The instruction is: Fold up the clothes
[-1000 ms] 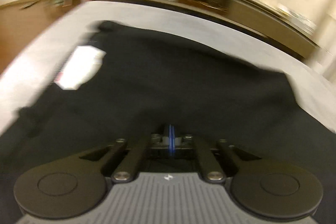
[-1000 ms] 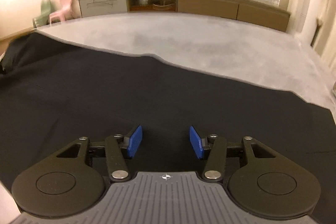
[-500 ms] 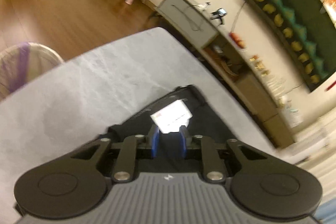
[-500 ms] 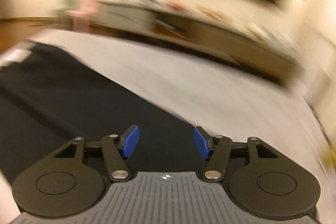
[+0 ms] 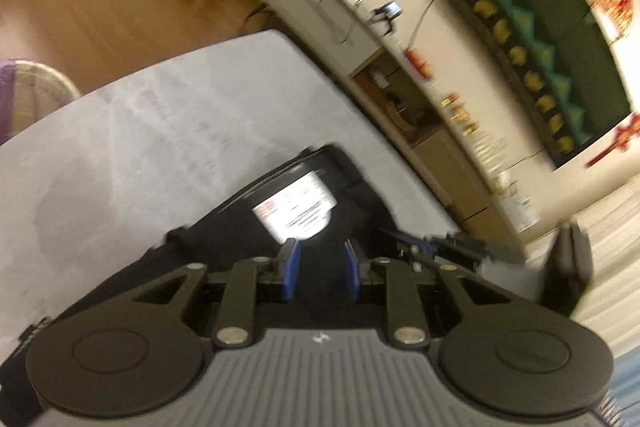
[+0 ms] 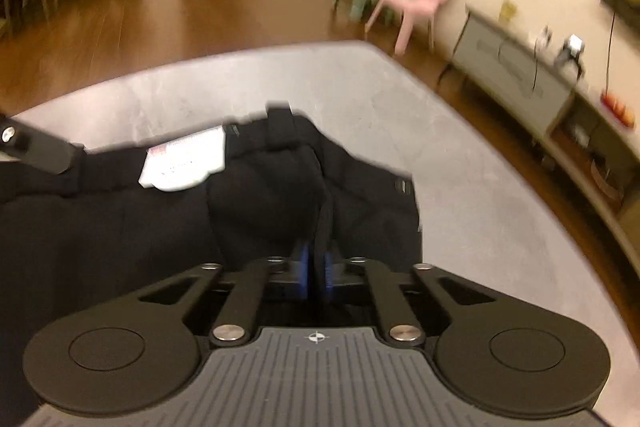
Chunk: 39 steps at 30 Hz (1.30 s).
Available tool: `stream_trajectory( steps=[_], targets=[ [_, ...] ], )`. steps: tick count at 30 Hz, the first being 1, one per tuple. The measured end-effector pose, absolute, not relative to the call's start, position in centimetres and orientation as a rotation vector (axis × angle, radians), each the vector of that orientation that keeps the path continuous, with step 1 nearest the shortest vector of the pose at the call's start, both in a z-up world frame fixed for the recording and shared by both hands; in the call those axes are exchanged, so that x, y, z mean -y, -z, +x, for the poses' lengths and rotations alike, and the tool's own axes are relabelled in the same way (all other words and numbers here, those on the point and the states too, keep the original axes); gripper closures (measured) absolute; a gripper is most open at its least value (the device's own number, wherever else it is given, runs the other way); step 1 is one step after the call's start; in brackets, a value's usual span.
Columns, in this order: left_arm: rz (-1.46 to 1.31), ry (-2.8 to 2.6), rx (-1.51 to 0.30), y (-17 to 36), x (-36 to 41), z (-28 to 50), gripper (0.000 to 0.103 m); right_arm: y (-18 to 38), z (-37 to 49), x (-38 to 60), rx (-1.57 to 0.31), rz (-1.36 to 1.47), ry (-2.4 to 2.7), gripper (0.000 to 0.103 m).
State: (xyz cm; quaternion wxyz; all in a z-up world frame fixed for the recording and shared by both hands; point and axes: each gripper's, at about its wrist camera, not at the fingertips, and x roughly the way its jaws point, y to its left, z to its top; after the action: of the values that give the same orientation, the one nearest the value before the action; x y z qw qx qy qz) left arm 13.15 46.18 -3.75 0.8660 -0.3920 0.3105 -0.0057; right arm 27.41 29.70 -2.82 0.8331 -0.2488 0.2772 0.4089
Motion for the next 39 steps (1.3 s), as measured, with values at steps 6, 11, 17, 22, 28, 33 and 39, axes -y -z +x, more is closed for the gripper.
stream_trajectory(
  steps=[6,11,17,22,28,33,39],
  targets=[
    [-0.796,0.122,-0.598,2.5,-43.7,13.4,0.043,0.2,17.3,-28.3,-0.381,-0.517,-0.975,0.101],
    [-0.74,0.067,-0.631,3.0,-41.5,13.8,0.041,1.0,13.6,-28.5,-0.343,-0.595,-1.011,0.102],
    [-0.794,0.011,-0.617,3.3,-43.2,13.9,0.041,3.3,23.5,-29.1,-0.448,-0.66,-0.719,0.023],
    [-0.79,0.019,-0.645,4.0,-43.5,14.5,0.041,4.8,25.4,-30.3,-0.506,-0.753,-0.742,0.102],
    [-0.76,0.093,-0.638,3.2,-42.3,14.4,0.037,2.1,14.6,-28.2,-0.266,-0.727,-0.854,0.103],
    [-0.713,-0.034,-0.732,3.9,-41.2,13.4,0.096,2.4,9.9,-27.1,-0.242,-0.749,-0.952,0.103],
    [-0.764,-0.12,-0.713,3.9,-41.6,11.3,0.099,2.1,13.2,-27.0,-0.356,-0.685,-0.996,0.074]
  ],
)
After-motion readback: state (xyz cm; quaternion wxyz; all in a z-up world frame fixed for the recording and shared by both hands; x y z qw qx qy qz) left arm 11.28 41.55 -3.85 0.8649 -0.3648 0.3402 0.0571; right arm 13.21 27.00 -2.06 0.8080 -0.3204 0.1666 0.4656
